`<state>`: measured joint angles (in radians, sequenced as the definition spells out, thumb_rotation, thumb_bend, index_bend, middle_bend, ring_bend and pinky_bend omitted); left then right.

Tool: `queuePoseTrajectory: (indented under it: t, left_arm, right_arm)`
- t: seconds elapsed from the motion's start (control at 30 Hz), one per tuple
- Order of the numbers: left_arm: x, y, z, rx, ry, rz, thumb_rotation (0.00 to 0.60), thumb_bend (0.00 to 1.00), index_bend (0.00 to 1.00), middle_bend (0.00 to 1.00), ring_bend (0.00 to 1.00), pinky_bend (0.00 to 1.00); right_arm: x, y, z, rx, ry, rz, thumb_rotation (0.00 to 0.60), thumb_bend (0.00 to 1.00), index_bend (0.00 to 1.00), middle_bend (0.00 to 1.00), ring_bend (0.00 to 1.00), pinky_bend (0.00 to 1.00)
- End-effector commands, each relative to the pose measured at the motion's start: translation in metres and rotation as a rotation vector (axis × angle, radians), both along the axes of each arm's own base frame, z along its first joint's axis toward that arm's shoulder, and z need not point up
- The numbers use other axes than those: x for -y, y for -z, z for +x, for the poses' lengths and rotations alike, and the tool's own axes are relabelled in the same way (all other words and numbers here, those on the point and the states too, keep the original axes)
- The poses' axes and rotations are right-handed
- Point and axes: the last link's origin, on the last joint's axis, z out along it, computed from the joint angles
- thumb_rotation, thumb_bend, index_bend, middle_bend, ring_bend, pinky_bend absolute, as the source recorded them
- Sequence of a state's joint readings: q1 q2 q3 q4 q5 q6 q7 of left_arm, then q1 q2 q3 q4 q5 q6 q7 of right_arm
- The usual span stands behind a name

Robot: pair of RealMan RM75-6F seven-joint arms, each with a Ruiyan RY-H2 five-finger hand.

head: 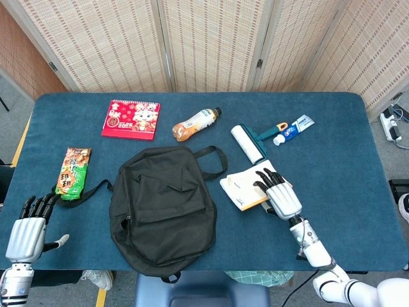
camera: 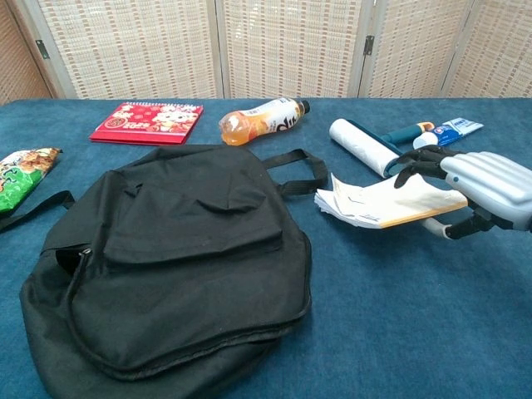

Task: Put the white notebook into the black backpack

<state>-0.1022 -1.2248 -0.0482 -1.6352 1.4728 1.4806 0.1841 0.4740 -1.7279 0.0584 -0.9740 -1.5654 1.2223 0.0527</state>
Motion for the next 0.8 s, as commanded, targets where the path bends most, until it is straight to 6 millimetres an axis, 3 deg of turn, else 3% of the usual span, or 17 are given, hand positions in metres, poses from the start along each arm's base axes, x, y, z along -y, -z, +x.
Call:
queuePoseTrajectory:
  t: [0.03, 0.4, 0.8]
  left_arm:
    - [-0.0004, 0.0004, 0.0003, 0.001, 0.002, 0.000, 0.600, 0.07, 0.15, 0.15, 0.17, 0.11]
    - [-0.0007, 0.0010, -0.0012, 0.004, -0.003, 0.000, 0.600, 0.07, 0.14, 0.15, 0.17, 0.11]
    - [0.0009, 0.0002, -0.0043, 0.019, -0.003, 0.005, 0.600, 0.07, 0.14, 0.15, 0.16, 0.11]
  right_arm:
    - [0.0004, -0.0002, 0.0006, 0.005, -0.001, -0.009, 0.600, 0.37, 0.42, 0.19, 0.10, 0.17]
    - [0.0025, 0.0007, -0.0010, -0.003, 0.014, -0.008, 0.600, 0.29, 0.56, 0.26, 0.11, 0.18]
    - [0.0031, -0.0073, -0.0031, -0.030, -0.003, -0.020, 0.600, 0.47, 0.62, 0.29, 0.13, 0.19]
